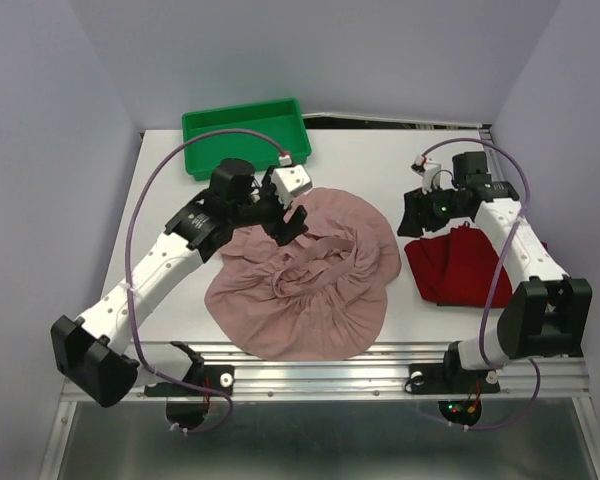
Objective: Fold and stack the skirts
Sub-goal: Flatten the skirt out
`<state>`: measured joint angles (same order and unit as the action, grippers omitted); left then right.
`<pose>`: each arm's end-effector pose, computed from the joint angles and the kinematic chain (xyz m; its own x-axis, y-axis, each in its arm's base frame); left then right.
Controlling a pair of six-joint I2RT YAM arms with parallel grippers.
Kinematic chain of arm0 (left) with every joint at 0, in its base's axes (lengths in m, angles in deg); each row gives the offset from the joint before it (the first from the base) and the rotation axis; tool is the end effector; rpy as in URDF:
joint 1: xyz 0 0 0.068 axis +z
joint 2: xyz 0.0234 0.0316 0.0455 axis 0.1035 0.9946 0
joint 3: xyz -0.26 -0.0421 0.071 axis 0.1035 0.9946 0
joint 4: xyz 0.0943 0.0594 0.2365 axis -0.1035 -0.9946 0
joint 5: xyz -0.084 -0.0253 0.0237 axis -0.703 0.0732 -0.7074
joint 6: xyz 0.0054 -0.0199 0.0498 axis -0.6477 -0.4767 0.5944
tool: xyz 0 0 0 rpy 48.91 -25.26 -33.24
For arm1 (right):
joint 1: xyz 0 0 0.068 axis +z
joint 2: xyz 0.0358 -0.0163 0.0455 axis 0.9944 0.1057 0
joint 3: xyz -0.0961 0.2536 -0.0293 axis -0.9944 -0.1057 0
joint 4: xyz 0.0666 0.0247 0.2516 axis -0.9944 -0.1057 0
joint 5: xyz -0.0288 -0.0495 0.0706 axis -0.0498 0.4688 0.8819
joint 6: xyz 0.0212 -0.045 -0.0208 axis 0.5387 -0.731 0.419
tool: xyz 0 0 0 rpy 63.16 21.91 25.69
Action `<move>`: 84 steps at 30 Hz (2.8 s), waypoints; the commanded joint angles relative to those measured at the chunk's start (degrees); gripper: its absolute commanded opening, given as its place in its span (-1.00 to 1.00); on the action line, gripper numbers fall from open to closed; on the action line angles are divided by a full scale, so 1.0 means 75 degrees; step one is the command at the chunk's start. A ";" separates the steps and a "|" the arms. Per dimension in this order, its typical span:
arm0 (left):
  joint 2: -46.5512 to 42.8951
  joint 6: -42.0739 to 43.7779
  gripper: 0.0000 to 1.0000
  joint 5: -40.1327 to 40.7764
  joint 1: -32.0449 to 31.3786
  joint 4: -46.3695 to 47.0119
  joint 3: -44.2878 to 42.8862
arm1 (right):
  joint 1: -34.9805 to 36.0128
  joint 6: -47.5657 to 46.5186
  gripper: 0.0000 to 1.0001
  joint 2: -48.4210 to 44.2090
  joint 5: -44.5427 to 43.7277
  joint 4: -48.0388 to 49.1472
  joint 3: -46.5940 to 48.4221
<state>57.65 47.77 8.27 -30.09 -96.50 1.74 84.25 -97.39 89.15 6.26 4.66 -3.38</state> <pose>0.2271 -0.1833 0.3733 -0.0083 0.3578 -0.9338 0.8961 0.4171 0.1519 0.2911 0.0214 0.2922 -0.7351 -0.2601 -0.6261 -0.5346 0.7903 0.2994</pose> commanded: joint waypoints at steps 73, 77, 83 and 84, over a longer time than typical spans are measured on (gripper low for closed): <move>-0.0357 0.2832 0.61 -0.1282 0.1781 -0.1338 0.2530 | 0.3661 -0.6087 -0.16 0.1912 -0.0276 0.0689 0.0283; -0.0684 0.3277 0.91 -0.1317 0.1757 -0.1397 0.2717 | 0.3731 -0.5610 -0.95 0.1807 -0.0358 0.0735 0.0446; -0.1095 0.3465 0.88 -0.0709 0.0810 -0.1174 0.3186 | 0.3731 -0.4799 -0.99 0.1478 -0.0558 0.1204 0.0505; -0.1084 0.3419 0.85 -0.0638 0.0669 -0.1162 0.3245 | 0.3731 -0.4717 -0.99 0.1489 -0.0558 0.1181 0.0529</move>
<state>51.20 71.79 1.23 -21.46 -106.43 24.29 111.77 -136.69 103.34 2.28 10.41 -2.55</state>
